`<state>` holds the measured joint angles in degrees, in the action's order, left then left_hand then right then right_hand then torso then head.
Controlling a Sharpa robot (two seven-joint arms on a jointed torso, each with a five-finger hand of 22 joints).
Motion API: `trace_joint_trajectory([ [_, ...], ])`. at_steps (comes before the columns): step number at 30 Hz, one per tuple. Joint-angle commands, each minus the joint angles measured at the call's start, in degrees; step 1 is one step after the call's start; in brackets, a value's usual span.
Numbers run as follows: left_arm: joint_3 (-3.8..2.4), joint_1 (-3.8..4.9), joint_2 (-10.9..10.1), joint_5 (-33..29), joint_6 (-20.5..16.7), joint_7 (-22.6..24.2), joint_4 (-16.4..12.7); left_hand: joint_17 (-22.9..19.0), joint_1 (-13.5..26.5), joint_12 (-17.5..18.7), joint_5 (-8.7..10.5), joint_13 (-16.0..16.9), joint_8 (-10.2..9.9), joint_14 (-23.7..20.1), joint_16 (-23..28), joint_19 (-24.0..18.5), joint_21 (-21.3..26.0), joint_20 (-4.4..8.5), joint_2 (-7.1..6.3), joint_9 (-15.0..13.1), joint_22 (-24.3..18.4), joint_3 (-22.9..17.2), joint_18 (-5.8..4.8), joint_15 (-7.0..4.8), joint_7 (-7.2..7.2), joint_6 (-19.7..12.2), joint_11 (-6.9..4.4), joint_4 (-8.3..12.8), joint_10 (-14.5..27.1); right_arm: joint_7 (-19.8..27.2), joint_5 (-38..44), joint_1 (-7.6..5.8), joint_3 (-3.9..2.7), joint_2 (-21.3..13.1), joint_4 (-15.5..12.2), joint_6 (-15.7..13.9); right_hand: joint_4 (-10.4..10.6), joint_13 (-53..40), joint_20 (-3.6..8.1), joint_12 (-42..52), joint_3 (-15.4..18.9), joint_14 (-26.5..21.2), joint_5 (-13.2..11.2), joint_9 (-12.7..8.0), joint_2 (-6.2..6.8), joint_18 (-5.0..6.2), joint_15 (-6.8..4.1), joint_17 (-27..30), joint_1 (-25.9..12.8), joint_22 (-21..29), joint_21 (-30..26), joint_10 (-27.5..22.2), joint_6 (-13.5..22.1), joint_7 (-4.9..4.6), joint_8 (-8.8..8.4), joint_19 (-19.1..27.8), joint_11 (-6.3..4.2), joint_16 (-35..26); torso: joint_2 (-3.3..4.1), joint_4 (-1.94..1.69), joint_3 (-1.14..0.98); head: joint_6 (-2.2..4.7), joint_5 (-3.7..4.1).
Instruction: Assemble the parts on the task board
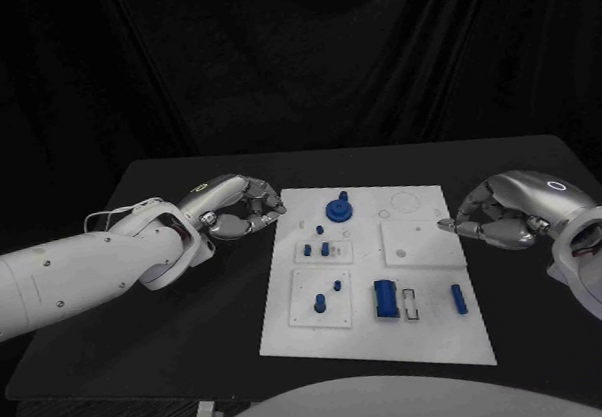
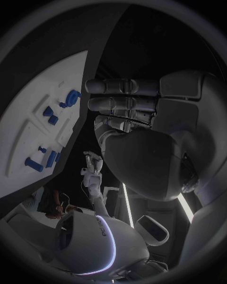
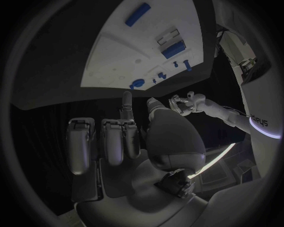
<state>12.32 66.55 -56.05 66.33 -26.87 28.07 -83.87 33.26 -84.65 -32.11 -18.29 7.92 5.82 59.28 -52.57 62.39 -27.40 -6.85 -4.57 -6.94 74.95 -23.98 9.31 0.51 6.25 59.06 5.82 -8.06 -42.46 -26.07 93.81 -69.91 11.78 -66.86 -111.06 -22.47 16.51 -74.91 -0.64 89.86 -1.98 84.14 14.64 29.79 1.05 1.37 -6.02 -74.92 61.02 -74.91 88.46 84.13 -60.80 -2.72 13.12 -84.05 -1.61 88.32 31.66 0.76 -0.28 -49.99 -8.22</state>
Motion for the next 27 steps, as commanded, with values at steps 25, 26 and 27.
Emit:
trace_joint_trajectory([
  [25, -0.05, -0.08, 0.47, -0.22, -0.48, 1.62, 0.00, -0.08, 0.02, 0.13, -0.24, -0.08, 0.25, 0.02, 0.17, -0.46, -0.29, 0.09, 0.57, -0.11, 2.02, -0.33, 0.45, 0.38, 0.12, 0.00, -0.12, 0.06, -0.59, -10.66, -17.94, -0.96, 0.05, 5.97, 7.25, 30.62, -0.18, -15.09, -0.11, 0.14, 0.80, 4.50, -3.85, -5.57, 0.93, -0.51, 0.20, -7.65, 4.51, -13.95, -1.58, 5.87, -4.92, 0.37, -3.61, -4.28, -0.01, -1.28, 0.01, 0.03, 0.01, -0.01, 0.22],
  [26, -0.05, -0.08, 0.48, -0.22, -0.47, 1.62, 0.00, -0.08, 0.02, 0.13, -0.24, -0.08, 0.25, 0.02, 0.17, -0.46, -0.29, 0.09, 0.57, -0.11, 2.02, -0.33, 0.45, 0.38, 0.12, 0.00, -0.12, 0.06, -0.59, -10.68, -18.04, -0.94, 0.05, 6.18, 7.40, 30.56, -0.13, -15.09, -0.09, 0.14, 0.86, 4.49, -3.95, -5.60, 0.81, -0.51, 0.19, -7.61, 4.34, -13.94, -1.60, 5.87, -4.97, 0.38, -3.63, -4.27, -0.03, -1.30, 0.01, 0.03, 0.01, -0.01, 0.26],
  [27, -0.05, -0.08, 0.48, -0.22, -0.47, 1.62, -0.01, -0.08, 0.02, 0.13, -0.24, -0.08, 0.25, 0.02, 0.17, -0.46, -0.29, 0.09, 0.57, -0.11, 2.02, -0.33, 0.45, 0.38, 0.12, 0.00, -0.12, 0.06, -0.59, -10.69, -18.09, -0.93, 0.05, 6.32, 7.51, 30.52, -0.11, -15.09, -0.09, 0.14, 0.88, 4.49, -3.97, -5.61, 0.78, -0.51, 0.18, -7.56, 4.28, -13.94, -1.60, 5.87, -4.95, 0.38, -3.65, -4.27, -0.03, -1.31, 0.01, 0.03, 0.02, -0.01, 0.28],
])
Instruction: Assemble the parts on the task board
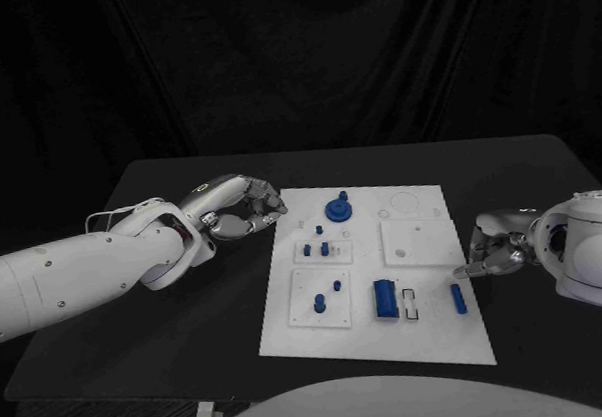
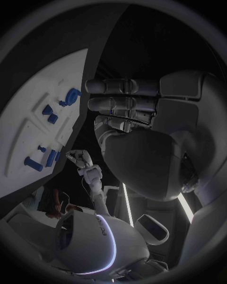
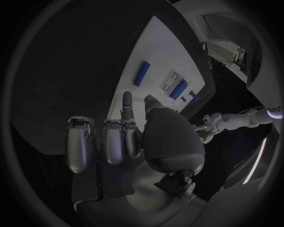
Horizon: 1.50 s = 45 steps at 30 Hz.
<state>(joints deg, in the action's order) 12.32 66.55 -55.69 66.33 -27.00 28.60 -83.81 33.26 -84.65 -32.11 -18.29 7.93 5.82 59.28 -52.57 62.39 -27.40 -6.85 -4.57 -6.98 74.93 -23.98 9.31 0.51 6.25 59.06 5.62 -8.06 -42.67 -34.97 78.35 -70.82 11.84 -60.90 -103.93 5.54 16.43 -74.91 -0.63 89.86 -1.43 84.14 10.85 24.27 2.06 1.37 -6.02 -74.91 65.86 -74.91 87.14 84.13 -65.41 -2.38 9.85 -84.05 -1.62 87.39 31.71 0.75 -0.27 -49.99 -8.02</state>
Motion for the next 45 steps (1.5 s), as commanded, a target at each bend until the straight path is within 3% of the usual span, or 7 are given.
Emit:
trace_joint_trajectory([
  [1, -0.05, -0.07, 0.10, -0.22, -0.34, 1.08, -0.09, -0.08, 0.03, 0.13, -0.24, -0.09, 0.25, 0.02, 0.17, -0.46, -0.30, 0.09, 0.57, -0.07, 2.04, -0.33, 0.45, 0.38, 0.12, 0.00, 0.09, 0.06, -0.38, -1.82, -2.72, 0.02, -0.01, 0.66, 0.61, 2.40, -0.02, -15.09, -0.09, 0.14, 0.34, 4.48, -0.19, -0.10, -0.25, -0.50, 0.18, -7.53, -0.59, -13.94, -0.31, 5.87, -0.32, 0.04, -0.41, -4.26, -0.02, -0.39, -0.02, 0.03, 0.01, -0.01, 0.14],
  [6, -0.05, -0.07, 0.08, -0.22, -0.33, 1.06, -0.10, -0.08, 0.03, 0.13, -0.24, -0.09, 0.25, 0.02, 0.17, -0.46, -0.30, 0.09, 0.57, -0.07, 2.04, -0.33, 0.45, 0.38, 0.12, 0.00, 0.09, 0.06, -0.38, -1.92, -2.89, 0.36, 0.00, 1.41, 1.18, 1.88, -0.06, -15.09, -0.06, 0.14, 0.53, 4.46, -0.44, -0.23, -0.32, -0.50, 0.16, -7.44, -0.84, -13.94, -0.32, 5.87, 0.00, -0.03, -0.67, -4.25, 0.01, -0.43, 0.02, 0.02, 0.02, -0.01, 0.31],
  [14, -0.05, -0.07, 0.25, -0.22, -0.25, 1.07, -0.04, -0.08, 0.03, 0.13, -0.24, -0.09, 0.25, 0.02, 0.17, -0.46, -0.30, 0.09, 0.57, -0.07, 2.04, -0.33, 0.45, 0.38, 0.12, 0.00, 0.09, 0.06, -0.38, -2.15, -2.81, 1.15, 0.00, 2.37, 1.77, 1.54, -0.05, -15.09, -0.06, 0.14, 1.40, 4.44, -2.94, -0.48, -0.61, -0.50, 0.19, -7.32, -2.11, -13.94, -0.36, 5.87, 0.12, -0.09, -1.06, -4.25, 0.05, -0.47, -0.03, -0.04, 0.02, -0.01, 0.45],
  [30, -0.05, -0.07, 0.26, -0.22, -0.19, 1.03, -0.05, -0.08, 0.03, 0.13, -0.24, -0.09, 0.25, 0.02, 0.17, -0.46, -0.30, 0.09, 0.57, -0.07, 2.04, -0.33, 0.45, 0.38, 0.12, 0.00, 0.09, 0.06, -0.38, -2.31, -1.11, 2.50, 0.01, 3.13, 2.69, 2.12, -0.15, -15.09, -0.23, 0.14, 2.21, 4.15, -3.57, -1.75, -1.50, -0.39, 0.41, -5.71, -3.63, -13.78, -0.82, 5.87, 0.16, -0.27, -2.04, -4.04, 0.21, -1.12, -0.02, 0.01, 0.04, -0.01, 0.66],
  [41, -0.05, -0.07, 0.16, -0.22, -0.18, 1.02, -0.12, -0.08, 0.03, 0.13, -0.24, -0.09, 0.25, 0.02, 0.17, -0.46, -0.30, 0.09, 0.57, -0.07, 2.04, -0.33, 0.45, 0.38, 0.12, 0.00, 0.09, 0.06, -0.38, -2.34, 0.14, 2.99, 0.01, 3.48, 2.88, 2.25, -0.49, -15.09, -0.19, 0.14, 2.25, 4.14, -3.24, -1.96, -1.65, -0.37, 0.31, -5.60, -3.50, -13.77, -0.87, 5.87, -0.44, -0.13, -1.99, -4.02, 0.10, -1.17, -0.02, -0.01, 0.03, -0.01, 0.58],
  [42, -0.05, -0.07, 0.14, -0.22, -0.18, 1.02, -0.13, -0.08, 0.03, 0.13, -0.24, -0.09, 0.25, 0.02, 0.17, -0.46, -0.30, 0.09, 0.57, -0.07, 2.04, -0.33, 0.45, 0.38, 0.12, 0.00, 0.09, 0.06, -0.38, -2.34, 0.17, 3.07, 0.01, 3.56, 2.93, 2.25, -1.14, -15.09, -0.11, 0.14, 2.11, 4.12, -1.52, -2.26, -1.72, -0.36, 0.21, -5.47, -2.81, -13.75, -0.93, 5.87, -0.62, -0.07, -2.16, -4.00, 0.03, -1.23, -0.01, -0.01, 0.03, -0.01, 0.56],
  [45, -0.05, -0.07, 0.12, -0.22, -0.17, 1.01, -0.12, -0.08, 0.03, 0.13, -0.24, -0.09, 0.25, 0.02, 0.17, -0.46, -0.30, 0.09, 0.57, -0.07, 2.04, -0.33, 0.45, 0.38, 0.12, 0.00, 0.09, 0.06, -0.38, -2.34, 0.23, 3.43, 0.01, 3.80, 3.18, 2.09, -1.55, -15.09, -0.07, 0.14, 2.11, 4.11, -0.86, -2.52, -1.71, -0.34, 0.18, -5.38, -2.45, -13.73, -0.99, 5.87, -0.63, -0.07, -2.37, -3.98, 0.02, -1.27, -0.01, 0.03, 0.02, -0.01, 0.50],
])
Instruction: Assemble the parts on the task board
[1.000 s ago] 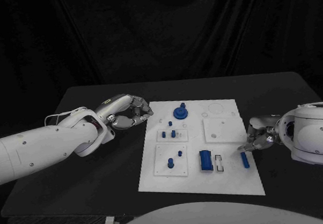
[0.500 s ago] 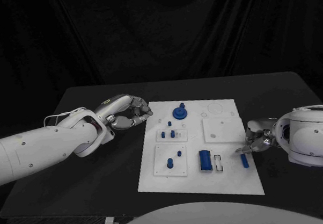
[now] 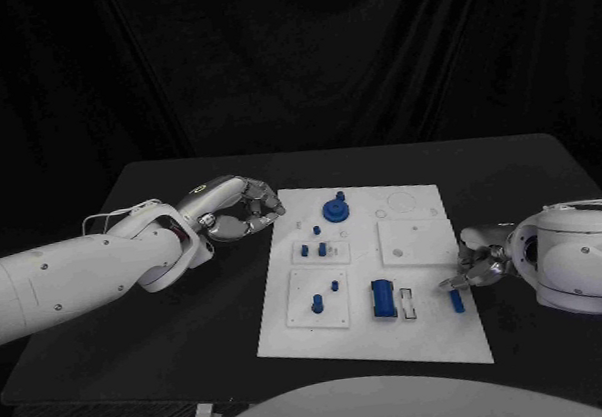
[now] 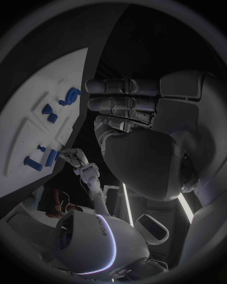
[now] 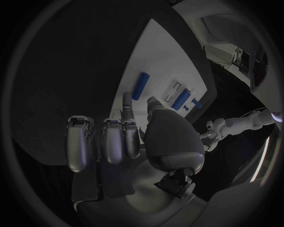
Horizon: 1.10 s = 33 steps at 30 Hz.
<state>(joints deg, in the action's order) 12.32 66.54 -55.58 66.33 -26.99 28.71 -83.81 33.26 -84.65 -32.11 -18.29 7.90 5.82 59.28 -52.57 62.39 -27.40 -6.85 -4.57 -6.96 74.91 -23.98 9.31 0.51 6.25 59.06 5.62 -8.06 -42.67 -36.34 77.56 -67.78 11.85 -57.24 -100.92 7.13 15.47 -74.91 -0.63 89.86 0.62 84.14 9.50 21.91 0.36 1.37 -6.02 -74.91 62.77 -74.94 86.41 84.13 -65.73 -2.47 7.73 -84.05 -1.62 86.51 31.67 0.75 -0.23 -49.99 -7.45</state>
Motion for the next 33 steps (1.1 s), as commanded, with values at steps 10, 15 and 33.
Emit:
trace_joint_trajectory([
  [10, -0.05, -0.07, -0.11, -0.22, -0.10, 0.85, -0.13, -0.09, 0.00, 0.11, -0.30, -0.14, 0.29, 0.03, 0.16, -0.53, -0.37, 0.10, 0.57, -0.11, 2.05, -0.38, 0.49, 0.36, 0.13, 0.01, 0.09, 0.09, -0.50, -0.98, 1.07, 2.34, 0.00, 1.01, 1.21, -1.34, -2.97, -15.09, -0.09, 0.14, -0.11, 3.93, 1.97, -0.57, 0.50, -0.25, 0.27, -4.39, 3.03, -13.56, -0.67, 5.87, -0.34, 0.05, -0.66, -3.80, -0.10, -0.82, 0.02, 0.01, -0.03, -0.01, -0.23],
  [15, -0.05, -0.07, -0.17, -0.22, -0.10, 0.84, -0.16, -0.09, 0.00, 0.11, -0.30, -0.14, 0.29, 0.03, 0.16, -0.53, -0.37, 0.10, 0.57, -0.11, 2.05, -0.38, 0.49, 0.36, 0.13, 0.01, 0.09, 0.09, -0.50, -0.99, 1.32, 3.15, 0.00, 1.41, 1.67, -1.84, -5.45, -15.09, -0.15, 0.14, -0.86, 3.82, 5.78, -0.47, 0.71, -0.16, 0.30, -3.74, 5.83, -13.45, -1.05, 5.87, -0.23, 0.13, -0.79, -3.64, -0.16, -1.11, 0.00, 0.00, -0.03, -0.01, -0.29],
  [33, -0.05, -0.07, -0.14, -0.22, -0.06, 0.77, -0.14, -0.09, 0.00, 0.11, -0.30, -0.14, 0.29, 0.03, 0.16, -0.53, -0.37, 0.10, 0.57, -0.11, 2.05, -0.38, 0.49, 0.36, 0.13, 0.01, 0.09, 0.09, -0.50, -1.01, 0.28, 4.21, 0.00, 1.51, 1.45, -4.62, -12.52, -15.09, -0.08, 0.14, -4.32, 3.42, 15.13, 0.39, 1.20, 0.17, 0.22, -1.49, 12.47, -13.00, -2.51, 5.87, -0.12, 0.46, -0.80, -3.02, -0.53, -2.21, 0.03, 0.03, -0.03, -0.01, -0.31],
])
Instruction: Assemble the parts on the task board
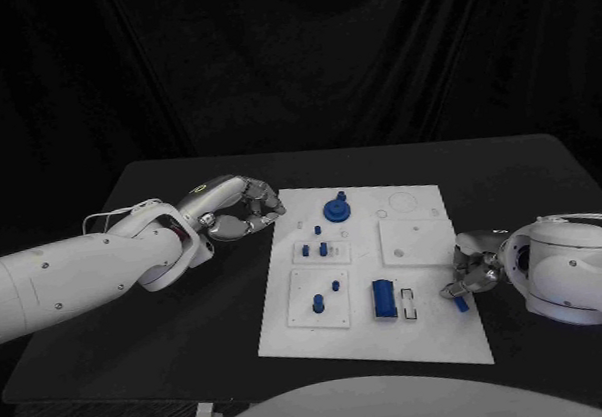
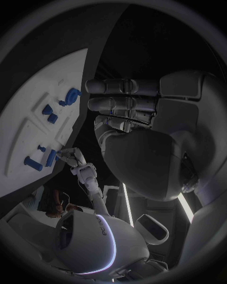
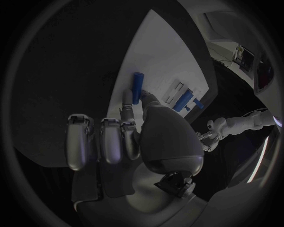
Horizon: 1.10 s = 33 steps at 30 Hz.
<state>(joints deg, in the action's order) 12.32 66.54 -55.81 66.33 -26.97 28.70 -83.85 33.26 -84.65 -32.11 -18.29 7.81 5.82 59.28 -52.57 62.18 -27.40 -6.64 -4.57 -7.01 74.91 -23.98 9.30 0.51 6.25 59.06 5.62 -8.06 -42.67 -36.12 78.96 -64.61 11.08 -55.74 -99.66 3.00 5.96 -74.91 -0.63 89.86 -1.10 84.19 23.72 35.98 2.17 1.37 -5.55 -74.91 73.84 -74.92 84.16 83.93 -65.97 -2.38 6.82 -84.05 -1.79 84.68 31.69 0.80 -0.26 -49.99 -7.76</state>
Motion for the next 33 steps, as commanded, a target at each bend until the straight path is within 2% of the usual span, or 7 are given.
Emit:
trace_joint_trajectory([
  [1, -0.05, -0.07, 0.10, -0.22, -0.07, 0.79, -0.10, -0.09, 0.00, 0.11, -0.30, -0.06, 0.29, 0.03, 0.16, -0.32, -0.37, -0.12, 0.57, -0.06, 2.06, -0.38, 0.49, 0.36, 0.13, 0.01, 0.09, 0.09, -0.50, -1.22, -1.57, 1.05, 0.77, -0.02, 0.13, -0.76, -3.29, -15.09, -0.07, 0.14, -2.80, 3.37, 1.54, -13.60, -0.62, 0.17, -0.26, -1.52, 1.46, -13.01, -0.29, 6.07, 0.08, 0.38, 0.14, -3.02, -0.37, -0.38, 0.02, -0.02, 0.00, -0.01, 0.02],
  [7, -0.05, -0.07, 0.14, -0.22, -0.04, 0.78, -0.07, -0.09, 0.00, 0.11, -0.30, -0.06, 0.29, 0.03, 0.16, -0.32, -0.37, -0.12, 0.57, -0.06, 2.06, -0.38, 0.49, 0.36, 0.13, 0.01, 0.09, 0.09, -0.50, -1.16, -4.56, 1.06, 0.77, -0.48, -0.32, -1.91, -4.67, -15.09, -0.02, 0.14, -3.88, 3.39, 5.46, -13.12, -0.59, 0.21, -0.31, -1.45, 1.11, -12.97, -0.48, 6.07, -0.10, 0.44, 0.36, -2.98, -0.45, -0.42, -0.02, -0.03, -0.01, -0.01, -0.05],
  [16, -0.05, -0.07, 0.29, -0.22, 0.09, 0.78, 0.07, -0.11, 0.02, 0.10, -0.33, -0.13, 0.31, 0.04, 0.15, -0.31, -0.59, -0.13, 0.58, -0.07, 2.08, -0.40, 0.47, 0.37, 0.14, -0.01, 0.11, 0.10, -0.58, -1.06, -12.38, 0.93, 0.75, -1.70, -1.92, -4.05, -5.64, -15.09, -0.01, 0.14, -4.85, 3.43, 8.51, -12.65, -0.48, 0.25, -0.31, -1.53, -0.07, -12.92, -0.71, 6.07, -0.06, 0.45, 0.51, -2.91, -0.50, -0.38, 0.02, -0.01, -0.02, -0.01, 0.24],
  [25, -0.05, -0.07, 0.34, -0.22, 0.16, 0.75, 0.10, -0.11, 0.02, 0.09, -0.33, -0.13, 0.31, 0.04, 0.15, -0.33, -0.56, -0.13, 0.59, -0.07, 2.08, -0.41, 0.48, 0.37, 0.15, -0.01, 0.11, 0.09, -0.60, -0.97, -20.81, 0.57, 0.74, -2.31, -2.50, -6.41, -5.70, -15.09, -0.03, 0.14, -5.05, 3.43, 9.04, -12.65, -0.44, 0.29, -0.26, -1.53, -0.67, -12.86, -0.89, 6.07, 0.26, 0.34, 0.34, -2.83, -0.44, -0.38, -0.04, 0.02, 0.01, -0.01, -0.01],
  [33, -0.05, -0.07, 0.38, -0.22, 0.23, 0.74, 0.13, -0.11, 0.02, 0.09, -0.33, -0.13, 0.31, 0.04, 0.15, -0.33, -0.56, -0.13, 0.59, -0.07, 2.08, -0.41, 0.48, 0.37, 0.15, -0.01, 0.11, 0.09, -0.60, -0.82, -26.81, 0.21, 0.74, -2.53, -3.19, -8.93, -5.66, -15.09, -0.08, 0.14, -5.15, 3.49, 9.14, -12.68, -0.38, 0.25, -0.18, -1.79, -1.36, -12.91, -0.75, 6.07, 0.57, 0.22, 0.17, -2.91, -0.38, -0.25, 0.00, -0.07, -0.01, -0.01, 0.19],
])
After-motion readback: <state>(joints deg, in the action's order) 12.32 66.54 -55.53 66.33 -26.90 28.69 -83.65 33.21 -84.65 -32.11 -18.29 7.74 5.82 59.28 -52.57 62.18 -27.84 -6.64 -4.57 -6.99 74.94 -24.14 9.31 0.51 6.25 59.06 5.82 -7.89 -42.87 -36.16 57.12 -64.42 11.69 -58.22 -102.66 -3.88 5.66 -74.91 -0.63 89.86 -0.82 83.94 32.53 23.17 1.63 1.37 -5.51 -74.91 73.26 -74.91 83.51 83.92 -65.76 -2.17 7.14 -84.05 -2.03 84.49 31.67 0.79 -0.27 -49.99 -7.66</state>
